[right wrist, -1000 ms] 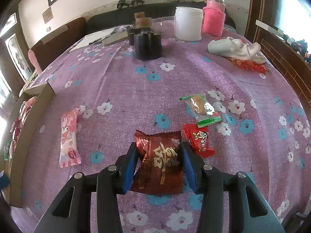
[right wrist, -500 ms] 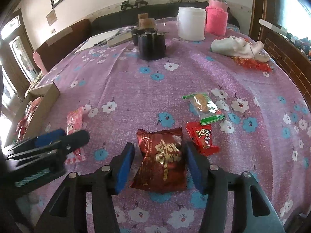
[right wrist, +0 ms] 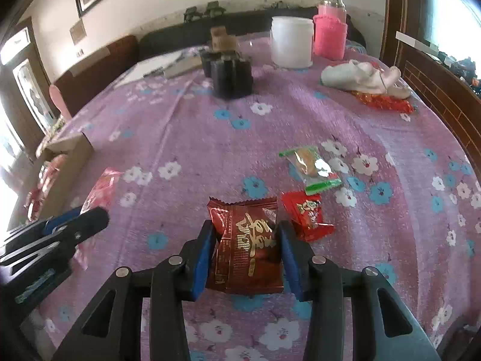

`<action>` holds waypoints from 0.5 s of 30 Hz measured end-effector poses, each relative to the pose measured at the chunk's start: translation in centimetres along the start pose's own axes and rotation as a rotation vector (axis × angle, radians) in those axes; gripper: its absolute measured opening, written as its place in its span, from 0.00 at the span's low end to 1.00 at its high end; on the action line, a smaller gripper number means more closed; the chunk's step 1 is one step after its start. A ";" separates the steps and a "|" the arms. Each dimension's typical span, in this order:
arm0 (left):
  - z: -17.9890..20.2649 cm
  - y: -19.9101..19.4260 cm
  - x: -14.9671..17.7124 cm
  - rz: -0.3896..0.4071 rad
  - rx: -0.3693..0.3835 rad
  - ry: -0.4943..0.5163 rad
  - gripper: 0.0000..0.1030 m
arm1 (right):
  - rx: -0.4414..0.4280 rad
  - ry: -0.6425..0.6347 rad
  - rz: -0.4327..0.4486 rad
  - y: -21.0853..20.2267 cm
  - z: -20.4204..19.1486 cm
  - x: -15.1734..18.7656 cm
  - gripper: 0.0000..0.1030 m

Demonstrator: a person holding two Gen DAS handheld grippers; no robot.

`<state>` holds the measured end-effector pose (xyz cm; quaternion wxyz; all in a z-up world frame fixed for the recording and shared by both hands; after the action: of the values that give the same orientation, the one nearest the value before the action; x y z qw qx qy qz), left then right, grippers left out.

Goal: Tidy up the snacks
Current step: 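Grasp the pink wrapped bar with the left tool while the right tool holds the candy bag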

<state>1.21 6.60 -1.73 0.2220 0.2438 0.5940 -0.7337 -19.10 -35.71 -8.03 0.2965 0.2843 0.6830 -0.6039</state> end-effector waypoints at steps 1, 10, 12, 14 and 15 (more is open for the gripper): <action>-0.1 -0.9 0.1 0.011 0.005 -0.001 0.21 | -0.005 -0.002 0.007 -0.1 -0.1 0.0 0.43; -2.4 -4.3 1.9 0.061 -0.004 -0.047 0.21 | -0.015 -0.025 0.055 -0.8 -1.5 0.0 0.43; -3.0 -4.9 2.4 0.068 -0.005 -0.063 0.21 | -0.009 -0.023 0.049 -0.6 -1.5 0.1 0.43; -3.5 -5.6 3.0 0.073 -0.009 -0.074 0.21 | -0.003 -0.018 0.045 -0.4 -1.4 0.2 0.43; -3.6 -5.9 3.1 0.076 -0.008 -0.077 0.21 | 0.000 -0.017 0.044 -0.4 -1.4 0.3 0.43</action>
<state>-4.55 11.21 0.19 0.2733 0.2367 0.5784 -0.7313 -19.66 -34.36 -7.88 0.3156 0.2942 0.6739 -0.5997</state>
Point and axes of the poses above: each gripper's, at about its wrist camera, not at the fingertips, and y roughly the way its jaws point, z to its right, x to its underside, the point moved 7 cm from there along y, roughly the way its jaws point, and after that the axes turned 1 degree about z, right-handed, at the moved point
